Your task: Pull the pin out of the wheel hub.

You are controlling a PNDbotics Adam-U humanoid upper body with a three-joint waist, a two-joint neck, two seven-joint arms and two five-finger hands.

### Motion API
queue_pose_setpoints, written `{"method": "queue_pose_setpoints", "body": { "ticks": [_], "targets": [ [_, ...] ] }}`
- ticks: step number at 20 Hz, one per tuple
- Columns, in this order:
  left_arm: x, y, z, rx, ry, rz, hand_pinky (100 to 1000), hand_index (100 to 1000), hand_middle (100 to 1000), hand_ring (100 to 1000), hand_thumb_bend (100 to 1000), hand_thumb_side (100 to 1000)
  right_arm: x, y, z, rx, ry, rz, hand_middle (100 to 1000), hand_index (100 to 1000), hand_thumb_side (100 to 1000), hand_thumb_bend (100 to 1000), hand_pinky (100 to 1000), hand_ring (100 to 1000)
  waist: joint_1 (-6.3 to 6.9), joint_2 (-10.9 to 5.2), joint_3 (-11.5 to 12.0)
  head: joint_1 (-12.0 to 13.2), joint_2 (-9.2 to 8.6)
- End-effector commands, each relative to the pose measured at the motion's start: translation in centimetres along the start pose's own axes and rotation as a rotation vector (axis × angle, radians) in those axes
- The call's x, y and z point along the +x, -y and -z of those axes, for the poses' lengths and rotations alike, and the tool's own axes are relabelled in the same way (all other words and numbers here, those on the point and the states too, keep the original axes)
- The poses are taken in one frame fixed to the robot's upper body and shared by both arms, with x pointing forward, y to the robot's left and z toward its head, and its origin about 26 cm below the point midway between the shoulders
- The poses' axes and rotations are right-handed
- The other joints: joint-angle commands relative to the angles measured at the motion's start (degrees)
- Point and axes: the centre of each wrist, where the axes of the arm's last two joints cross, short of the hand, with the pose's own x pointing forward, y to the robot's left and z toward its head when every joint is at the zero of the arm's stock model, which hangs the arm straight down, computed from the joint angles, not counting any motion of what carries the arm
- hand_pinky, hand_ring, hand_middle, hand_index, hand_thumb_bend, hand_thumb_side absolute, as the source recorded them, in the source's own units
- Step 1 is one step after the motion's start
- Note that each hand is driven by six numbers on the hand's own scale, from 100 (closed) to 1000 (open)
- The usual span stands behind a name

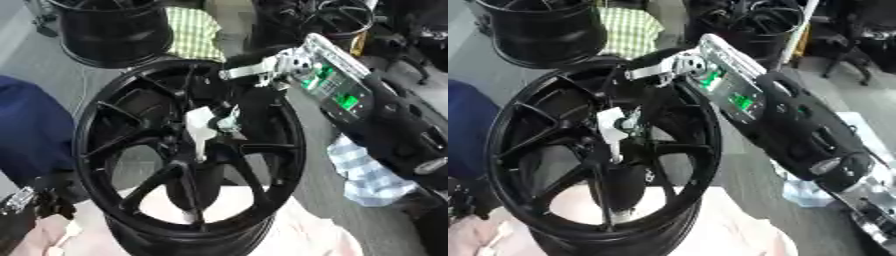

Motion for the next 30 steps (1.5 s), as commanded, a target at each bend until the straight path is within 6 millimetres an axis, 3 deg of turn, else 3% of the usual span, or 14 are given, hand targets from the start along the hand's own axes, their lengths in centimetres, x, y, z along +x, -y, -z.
{"method": "queue_pose_setpoints", "body": {
  "ticks": [1, 16, 30],
  "targets": [
    [0.9, -0.3, 0.4, -0.006, 0.020, 0.019, 582, 789, 595, 576, 100, 916, -0.1, 0.5, -0.1, -0.009, -0.011, -0.013, 866, 949, 504, 234, 846, 902, 0.48, -0.39, 0.0, -0.3, -0.24],
    [1.1, -0.2, 0.7, -0.012, 0.028, 0.022, 582, 790, 596, 577, 100, 916, -0.3, -0.6, 1.4, 0.013, 0.017, 0.010, 804, 897, 466, 207, 831, 869, 0.42, -0.10, 0.6, -0.6, -0.29],
    [1.1, -0.1, 0.9, -0.015, 0.030, 0.028, 581, 790, 596, 578, 100, 914, -0.2, -0.8, 1.5, -0.110, 0.040, 0.060, 569, 706, 400, 167, 763, 739, 0.48, 0.04, 0.8, -0.9, -0.44]
  ]
}}
